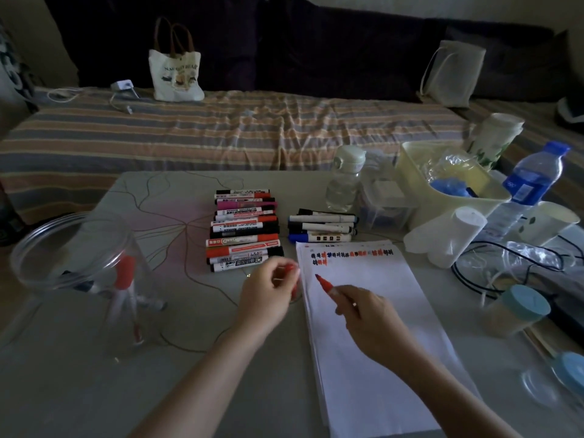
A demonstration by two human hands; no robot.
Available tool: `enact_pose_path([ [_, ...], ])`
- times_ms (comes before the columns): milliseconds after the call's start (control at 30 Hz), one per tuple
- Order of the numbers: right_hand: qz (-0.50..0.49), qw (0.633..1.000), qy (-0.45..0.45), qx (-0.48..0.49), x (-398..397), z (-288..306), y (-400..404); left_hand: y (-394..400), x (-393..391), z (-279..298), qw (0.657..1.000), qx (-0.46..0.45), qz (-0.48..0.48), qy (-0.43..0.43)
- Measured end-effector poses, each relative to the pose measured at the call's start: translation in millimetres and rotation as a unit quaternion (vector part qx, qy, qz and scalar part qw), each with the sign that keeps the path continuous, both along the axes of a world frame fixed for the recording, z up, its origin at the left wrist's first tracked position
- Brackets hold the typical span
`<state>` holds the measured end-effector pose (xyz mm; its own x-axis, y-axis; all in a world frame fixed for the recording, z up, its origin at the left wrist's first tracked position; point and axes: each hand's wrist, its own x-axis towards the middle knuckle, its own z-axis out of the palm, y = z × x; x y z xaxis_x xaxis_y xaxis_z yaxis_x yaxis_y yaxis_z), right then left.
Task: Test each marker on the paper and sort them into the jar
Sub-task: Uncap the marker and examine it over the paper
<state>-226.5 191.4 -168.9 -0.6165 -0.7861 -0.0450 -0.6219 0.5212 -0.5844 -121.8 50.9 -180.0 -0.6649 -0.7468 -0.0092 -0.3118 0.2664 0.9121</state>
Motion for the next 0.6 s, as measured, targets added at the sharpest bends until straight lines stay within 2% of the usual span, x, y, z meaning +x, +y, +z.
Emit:
enact_pose_path([
  [33, 0.008, 1.000, -0.006, -0.018, -0.6, -0.8, -0.6, 2.7, -4.4, -3.0, 0.999, -0.046, -0.026, -0.015],
  [200, 0.022, 0.993, 0.014, -0.114, -13.6, -0.1, 11.9, -2.9, -12.2, -20.7, 0.985, -0.150, -0.075, -0.052],
  [233, 0.012, 0.990, -0.007, -0.142, -17.2, 2.6, 14.8, -5.2, -12.8, -23.6, 0.982, -0.164, -0.074, -0.061],
  [267, -0.004, 0.980, -0.073, -0.184, -20.5, 7.3, 17.3, -8.5, -13.3, -25.4, 0.980, -0.176, -0.072, -0.067],
  [300, -0.030, 0.951, -0.188, -0.243, -23.7, 12.7, 19.5, -11.6, -13.8, -26.1, 0.977, -0.189, -0.071, -0.074],
  [367, -0.094, 0.840, -0.414, -0.336, -31.7, 23.7, 22.7, -16.7, -16.0, -28.8, 0.968, -0.219, -0.082, -0.088],
  [400, -0.108, 0.811, -0.454, -0.352, -35.5, 28.0, 24.0, -17.3, -17.2, -30.6, 0.962, -0.231, -0.102, -0.106],
  [433, -0.113, 0.818, -0.448, -0.341, -38.7, 28.8, 24.2, -17.3, -18.1, -32.2, 0.953, -0.241, -0.129, -0.131],
  [500, -0.137, 0.856, -0.392, -0.308, -42.2, 22.0, 22.7, -17.9, -17.7, -36.5, 0.933, -0.267, -0.169, -0.172],
  [600, -0.183, 0.889, -0.306, -0.286, -51.6, 7.4, 13.1, -21.2, -12.4, -49.4, 0.919, -0.318, -0.174, -0.157],
])
